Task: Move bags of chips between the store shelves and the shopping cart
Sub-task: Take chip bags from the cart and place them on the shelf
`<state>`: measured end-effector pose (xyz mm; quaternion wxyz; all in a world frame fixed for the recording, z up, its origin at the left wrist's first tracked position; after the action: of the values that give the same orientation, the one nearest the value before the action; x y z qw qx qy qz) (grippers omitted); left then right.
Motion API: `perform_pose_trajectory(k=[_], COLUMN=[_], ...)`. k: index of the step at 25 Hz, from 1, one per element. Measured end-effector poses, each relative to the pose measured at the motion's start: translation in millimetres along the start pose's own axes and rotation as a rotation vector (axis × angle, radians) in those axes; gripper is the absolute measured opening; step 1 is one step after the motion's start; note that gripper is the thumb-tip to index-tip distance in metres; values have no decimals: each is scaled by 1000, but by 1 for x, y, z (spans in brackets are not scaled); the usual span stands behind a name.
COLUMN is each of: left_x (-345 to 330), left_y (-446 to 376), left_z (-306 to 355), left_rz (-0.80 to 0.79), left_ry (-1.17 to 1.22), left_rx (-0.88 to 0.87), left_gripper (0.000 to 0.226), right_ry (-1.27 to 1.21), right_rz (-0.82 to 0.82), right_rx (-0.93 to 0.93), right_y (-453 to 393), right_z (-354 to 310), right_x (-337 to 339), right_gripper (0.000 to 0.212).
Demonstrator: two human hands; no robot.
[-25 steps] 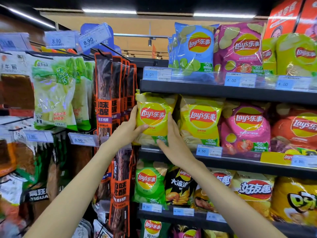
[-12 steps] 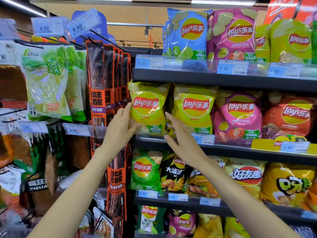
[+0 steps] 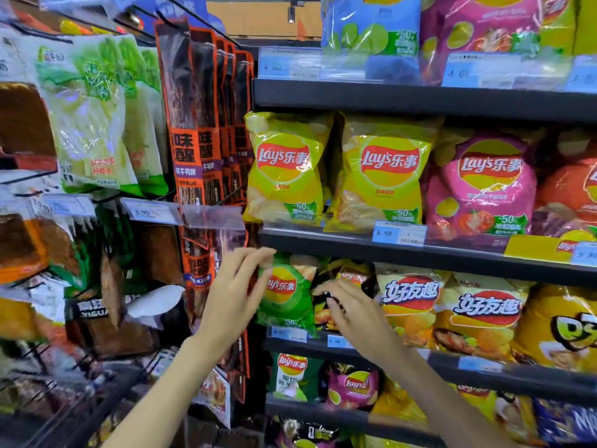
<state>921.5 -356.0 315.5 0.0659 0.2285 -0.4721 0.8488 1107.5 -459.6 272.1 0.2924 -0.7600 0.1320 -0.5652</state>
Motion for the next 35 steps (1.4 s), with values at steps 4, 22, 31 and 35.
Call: perform_pose_trajectory(k=[4, 22, 31, 35], left_x=[-56, -159, -139, -184], left_y=[62, 88, 51, 31], left_z=[-46, -70, -6, 22], left_rz=[-248, -430, -340, -404], left_ry=[93, 151, 20, -327], left_rx=[268, 622, 95, -195], left_gripper=[34, 90, 71, 68], right_ry=[-368, -799, -37, 572], right_rz=[-64, 174, 323, -21], right_rx=[-284, -556, -277, -249], right_y=[15, -16, 64, 82], right_z=[34, 54, 49, 74], right_x=[-74, -87, -1, -6], right_gripper=[41, 41, 41, 68])
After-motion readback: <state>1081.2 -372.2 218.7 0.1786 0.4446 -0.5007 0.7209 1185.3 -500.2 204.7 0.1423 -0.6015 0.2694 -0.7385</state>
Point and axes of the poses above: each hand's wrist, its own y-axis away from the middle knuckle, its own x-axis out of the back of the hand, z = x × y, the point moved 6 cm from there along -y, towards the middle knuckle, and after that the axes turned 12 degrees about x, right-handed, at the moved point
